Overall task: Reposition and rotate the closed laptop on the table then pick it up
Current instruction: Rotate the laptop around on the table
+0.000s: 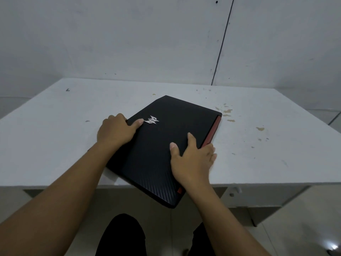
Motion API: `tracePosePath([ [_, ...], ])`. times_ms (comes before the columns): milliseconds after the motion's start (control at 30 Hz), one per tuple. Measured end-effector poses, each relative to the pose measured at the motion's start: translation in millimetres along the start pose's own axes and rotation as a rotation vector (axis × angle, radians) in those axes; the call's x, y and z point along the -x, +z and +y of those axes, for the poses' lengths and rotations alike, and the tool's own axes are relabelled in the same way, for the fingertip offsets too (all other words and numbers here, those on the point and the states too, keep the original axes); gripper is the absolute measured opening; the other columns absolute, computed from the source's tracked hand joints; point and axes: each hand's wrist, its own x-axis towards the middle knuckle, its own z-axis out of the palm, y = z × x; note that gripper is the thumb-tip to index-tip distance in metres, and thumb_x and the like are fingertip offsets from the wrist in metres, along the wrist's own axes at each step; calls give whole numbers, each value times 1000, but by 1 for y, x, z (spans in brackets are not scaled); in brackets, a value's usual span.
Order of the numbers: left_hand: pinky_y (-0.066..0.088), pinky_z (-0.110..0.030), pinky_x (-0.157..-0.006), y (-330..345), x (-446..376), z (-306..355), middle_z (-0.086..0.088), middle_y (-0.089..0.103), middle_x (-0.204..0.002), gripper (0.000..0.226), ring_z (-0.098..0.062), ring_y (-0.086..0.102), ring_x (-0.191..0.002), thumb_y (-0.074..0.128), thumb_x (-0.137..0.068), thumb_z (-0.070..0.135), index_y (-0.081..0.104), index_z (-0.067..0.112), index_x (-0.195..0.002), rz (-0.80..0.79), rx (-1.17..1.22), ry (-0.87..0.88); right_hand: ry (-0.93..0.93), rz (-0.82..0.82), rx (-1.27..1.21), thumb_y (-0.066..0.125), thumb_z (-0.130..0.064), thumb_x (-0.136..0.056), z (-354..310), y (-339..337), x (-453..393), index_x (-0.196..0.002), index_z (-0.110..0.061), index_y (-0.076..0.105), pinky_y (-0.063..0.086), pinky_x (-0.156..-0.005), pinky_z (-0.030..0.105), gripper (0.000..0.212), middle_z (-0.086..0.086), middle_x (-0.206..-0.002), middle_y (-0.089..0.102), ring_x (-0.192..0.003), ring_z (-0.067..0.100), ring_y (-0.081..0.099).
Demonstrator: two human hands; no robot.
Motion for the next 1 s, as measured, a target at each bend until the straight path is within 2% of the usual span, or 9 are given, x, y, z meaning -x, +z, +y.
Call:
tracePosePath([
  [133, 49, -41, -75, 0, 1, -3, -7, 65, -102, 73, -32, 61, -99, 45, -79, 87, 60, 17, -92, -2, -4, -30, -25, 10, 22, 44, -61, -98, 3, 1, 0, -158, -30, 26, -7, -122, 51, 70, 33, -161, 4, -152, 44, -6],
  [267, 52, -45, -84, -3, 8, -2, -11, 67, -110, 83, -34, 61, -105, 43, -78, 87, 67, 12, -104, 3, 12, -81, -69, 2, -28, 54, -61, -94, 8, -3, -2, -150, -34, 38, 14, -120, 56, 65, 27, -155, 19, -148, 44, 9],
  [367, 50, -49, -93, -5, 19, -1, -14, 67, -115, 100, -37, 59, -110, 34, -76, 92, 70, 6, -112, -1, 78, -153, -127, -13, -67, 62, -61, -89, 15, -11, -12, -140, -38, 48, 24, -117, 55, 58, 15, -139, 35, -139, 37, 26],
  [433, 46, -48, -97, -6, 30, 1, -16, 62, -123, 100, -38, 54, -117, 33, -77, 92, 69, 7, -114, 6, 108, -182, -152, -41, -96, 68, -62, -84, 21, -19, -23, -134, -43, 53, 34, -114, 52, 55, 7, -130, 40, -132, 32, 38],
  [500, 43, -45, -97, -5, 41, 5, -18, 55, -131, 97, -38, 50, -124, 37, -79, 90, 67, 8, -122, 11, 117, -195, -197, -78, -90, 72, -64, -80, 27, -28, -36, -130, -46, 55, 40, -108, 41, 56, 2, -129, 44, -125, 24, 47],
  [600, 40, -46, -97, 0, 54, 14, -18, 47, -138, 101, -38, 46, -129, 35, -81, 89, 58, 7, -135, 6, 155, -218, -268, -153, -58, 73, -67, -77, 36, -43, -57, -131, -48, 56, 38, -94, 27, 60, -2, -132, 49, -111, 9, 48],
  [800, 36, -49, -105, 6, 60, 22, -20, 39, -148, 110, -38, 40, -137, 33, -80, 90, 44, 4, -149, -48, 226, -257, -300, -238, -4, 68, -73, -76, 46, -58, -82, -132, -50, 53, 37, -90, 29, 62, -4, -139, 48, -111, 7, 46],
  [900, 38, -47, -105, 0, 43, 16, -21, 46, -149, 106, -38, 46, -134, 38, -82, 86, 46, 3, -148, -131, 306, -269, -268, -200, -20, 68, -71, -78, 47, -56, -78, -139, -45, 50, 37, -89, 28, 69, -5, -144, 48, -112, 6, 45],
  [1000, 39, -38, -91, -4, 18, 10, -19, 58, -141, 95, -36, 55, -127, 40, -87, 79, 56, 1, -140, -171, 317, -194, -207, -90, 24, 65, -66, -84, 47, -53, -58, -146, -38, 45, 42, -93, 33, 70, -1, -149, 48, -122, 16, 52],
])
